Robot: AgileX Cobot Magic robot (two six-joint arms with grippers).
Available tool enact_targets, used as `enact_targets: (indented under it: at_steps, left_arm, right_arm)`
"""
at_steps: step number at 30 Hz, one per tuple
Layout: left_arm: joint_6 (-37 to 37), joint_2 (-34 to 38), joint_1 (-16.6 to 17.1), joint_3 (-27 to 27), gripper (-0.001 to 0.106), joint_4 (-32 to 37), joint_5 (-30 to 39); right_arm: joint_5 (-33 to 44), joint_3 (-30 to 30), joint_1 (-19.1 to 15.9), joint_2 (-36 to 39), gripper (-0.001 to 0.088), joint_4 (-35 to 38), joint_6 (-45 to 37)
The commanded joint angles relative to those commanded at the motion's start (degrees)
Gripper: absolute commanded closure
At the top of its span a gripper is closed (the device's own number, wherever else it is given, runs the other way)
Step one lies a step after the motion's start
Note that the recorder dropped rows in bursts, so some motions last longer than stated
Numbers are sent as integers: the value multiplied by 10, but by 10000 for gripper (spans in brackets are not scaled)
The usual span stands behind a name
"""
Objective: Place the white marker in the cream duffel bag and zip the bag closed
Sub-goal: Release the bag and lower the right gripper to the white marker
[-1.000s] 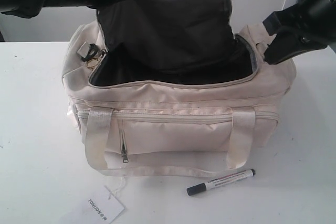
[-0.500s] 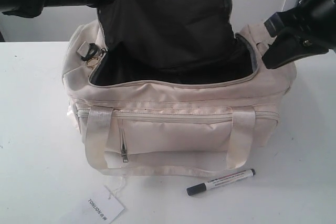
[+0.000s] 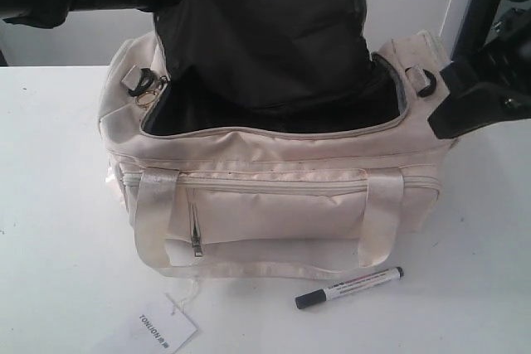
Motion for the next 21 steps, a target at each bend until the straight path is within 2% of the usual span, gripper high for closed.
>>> enact_targets:
  at_steps: [2,8,18,21]
  left_arm:
    - [0,0,0,0,1053,3,0]
    - [0,0,0,0,1053,3,0]
    - [0,0,0,0,1053,3,0]
    - [0,0,0,0,1053,3,0]
  right_arm:
    - [-2,9,3,-7,868,1,-29]
    - [-34,57,48,-12,868,1,-194]
    - [-52,135,100,-10,868,2,-514]
    - [-76,150,112,-9,868,4,-561]
